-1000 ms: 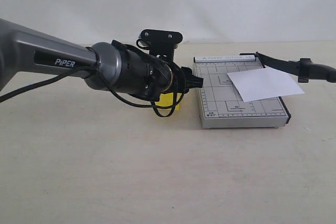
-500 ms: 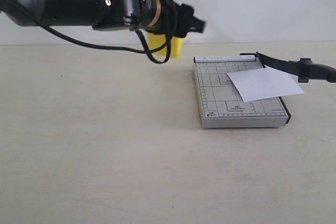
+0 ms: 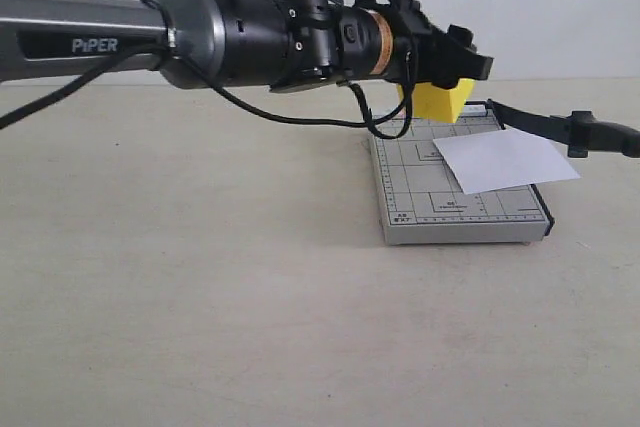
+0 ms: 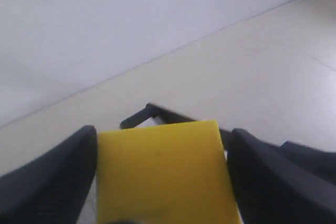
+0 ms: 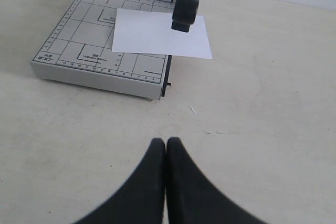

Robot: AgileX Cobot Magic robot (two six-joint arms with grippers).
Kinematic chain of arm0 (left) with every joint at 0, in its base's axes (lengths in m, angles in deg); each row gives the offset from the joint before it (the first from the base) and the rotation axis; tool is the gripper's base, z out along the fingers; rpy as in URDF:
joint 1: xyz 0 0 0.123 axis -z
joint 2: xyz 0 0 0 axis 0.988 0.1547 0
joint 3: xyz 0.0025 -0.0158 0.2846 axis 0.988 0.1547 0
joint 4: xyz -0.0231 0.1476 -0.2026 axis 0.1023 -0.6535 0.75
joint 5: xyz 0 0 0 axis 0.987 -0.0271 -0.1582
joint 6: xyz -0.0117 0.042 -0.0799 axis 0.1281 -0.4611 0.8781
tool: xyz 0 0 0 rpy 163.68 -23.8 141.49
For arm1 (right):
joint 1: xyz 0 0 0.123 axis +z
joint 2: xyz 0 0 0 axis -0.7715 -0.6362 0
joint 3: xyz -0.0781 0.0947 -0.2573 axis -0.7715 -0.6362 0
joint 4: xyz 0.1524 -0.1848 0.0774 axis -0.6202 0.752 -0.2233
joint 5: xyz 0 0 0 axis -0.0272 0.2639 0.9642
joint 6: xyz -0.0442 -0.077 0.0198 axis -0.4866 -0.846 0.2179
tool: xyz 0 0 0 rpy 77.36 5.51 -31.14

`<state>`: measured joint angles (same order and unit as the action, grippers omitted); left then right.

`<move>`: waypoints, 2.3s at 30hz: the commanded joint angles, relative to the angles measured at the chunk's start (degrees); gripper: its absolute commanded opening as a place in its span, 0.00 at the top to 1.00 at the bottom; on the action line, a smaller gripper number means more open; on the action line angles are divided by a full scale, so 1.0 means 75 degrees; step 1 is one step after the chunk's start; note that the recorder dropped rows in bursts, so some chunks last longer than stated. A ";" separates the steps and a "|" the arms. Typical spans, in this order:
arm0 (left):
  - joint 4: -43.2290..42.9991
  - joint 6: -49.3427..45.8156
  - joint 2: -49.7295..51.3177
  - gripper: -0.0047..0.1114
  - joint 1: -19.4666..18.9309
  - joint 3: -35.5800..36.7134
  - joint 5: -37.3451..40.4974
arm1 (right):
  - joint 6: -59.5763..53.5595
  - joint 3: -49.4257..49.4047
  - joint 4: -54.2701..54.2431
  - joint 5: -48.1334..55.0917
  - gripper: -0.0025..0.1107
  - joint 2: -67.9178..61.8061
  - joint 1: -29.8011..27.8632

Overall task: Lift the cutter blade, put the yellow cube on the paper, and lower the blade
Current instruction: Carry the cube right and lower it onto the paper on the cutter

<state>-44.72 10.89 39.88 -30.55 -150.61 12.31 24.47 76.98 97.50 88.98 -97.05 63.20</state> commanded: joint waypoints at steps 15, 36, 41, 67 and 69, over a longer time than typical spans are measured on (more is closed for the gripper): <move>-0.5518 0.7707 0.0549 0.92 -0.0176 -0.0813 -0.1721 | 0.0013 0.0015 -0.0045 -0.0040 0.98 0.0009 -0.0027; -0.5518 0.2912 0.1707 0.92 -0.0559 -0.1182 -0.4185 | 0.0029 0.0015 -0.0045 -0.0042 0.98 0.0009 -0.0027; -0.5518 0.2893 0.1734 0.92 -0.0559 -0.1247 -0.3854 | 0.0029 0.0015 -0.0045 -0.0042 0.98 0.0009 -0.0027; -0.5518 0.1803 0.2381 0.91 -0.0559 -0.1830 -0.3739 | 0.0029 0.0015 -0.0059 -0.0042 0.98 0.0009 -0.0027; -0.5518 0.1803 0.2381 0.84 -0.0559 -0.1830 -0.3761 | 0.0029 0.0015 -0.0075 -0.0042 0.98 0.0009 -0.0027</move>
<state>-85.34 25.02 57.11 -34.66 -164.52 -15.98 24.47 76.98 97.42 88.98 -97.05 63.20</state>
